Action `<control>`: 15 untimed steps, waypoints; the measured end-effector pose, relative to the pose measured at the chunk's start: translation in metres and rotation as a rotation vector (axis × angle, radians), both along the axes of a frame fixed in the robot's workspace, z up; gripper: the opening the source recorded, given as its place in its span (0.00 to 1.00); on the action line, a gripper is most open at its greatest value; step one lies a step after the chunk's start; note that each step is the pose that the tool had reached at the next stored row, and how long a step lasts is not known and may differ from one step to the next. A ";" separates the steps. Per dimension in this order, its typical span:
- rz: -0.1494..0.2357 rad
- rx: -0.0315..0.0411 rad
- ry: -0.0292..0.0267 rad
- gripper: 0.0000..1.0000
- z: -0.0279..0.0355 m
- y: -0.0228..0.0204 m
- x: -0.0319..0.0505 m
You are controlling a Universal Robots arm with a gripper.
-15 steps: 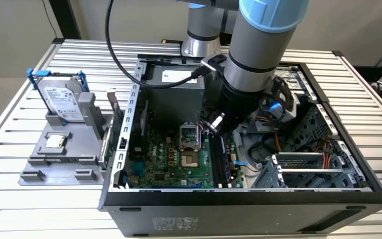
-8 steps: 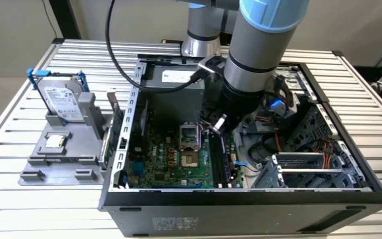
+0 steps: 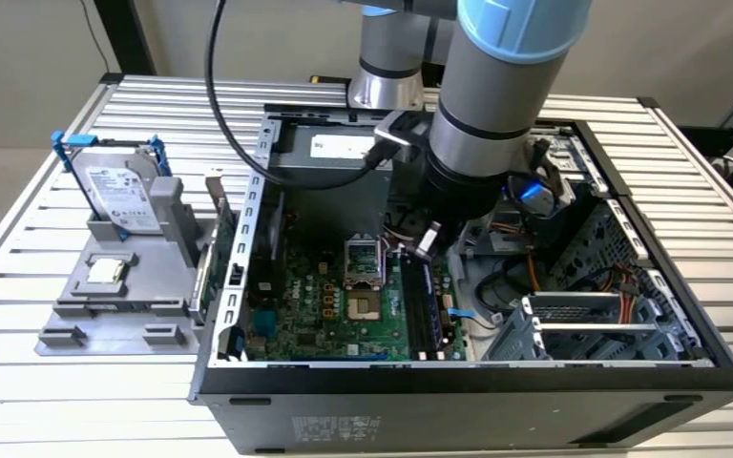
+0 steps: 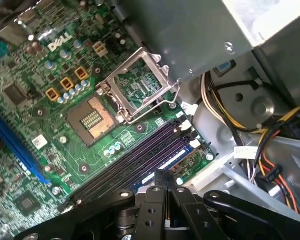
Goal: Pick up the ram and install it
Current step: 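Press down the ram until it locks into place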
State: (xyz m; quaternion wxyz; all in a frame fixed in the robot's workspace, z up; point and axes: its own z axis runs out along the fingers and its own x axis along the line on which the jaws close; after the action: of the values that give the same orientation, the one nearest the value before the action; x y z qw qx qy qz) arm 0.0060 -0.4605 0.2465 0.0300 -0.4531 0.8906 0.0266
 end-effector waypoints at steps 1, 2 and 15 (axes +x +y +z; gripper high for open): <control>0.016 0.0000 -0.0022 0.00 0.0000 0.0000 0.0000; 0.033 0.0000 -0.0042 0.00 0.0000 0.0000 0.0000; 0.264 0.0007 -0.0069 0.00 -0.0001 0.0000 0.0000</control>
State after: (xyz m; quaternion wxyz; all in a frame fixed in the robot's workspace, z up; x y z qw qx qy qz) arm 0.0060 -0.4605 0.2464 0.0294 -0.5666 0.8230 0.0291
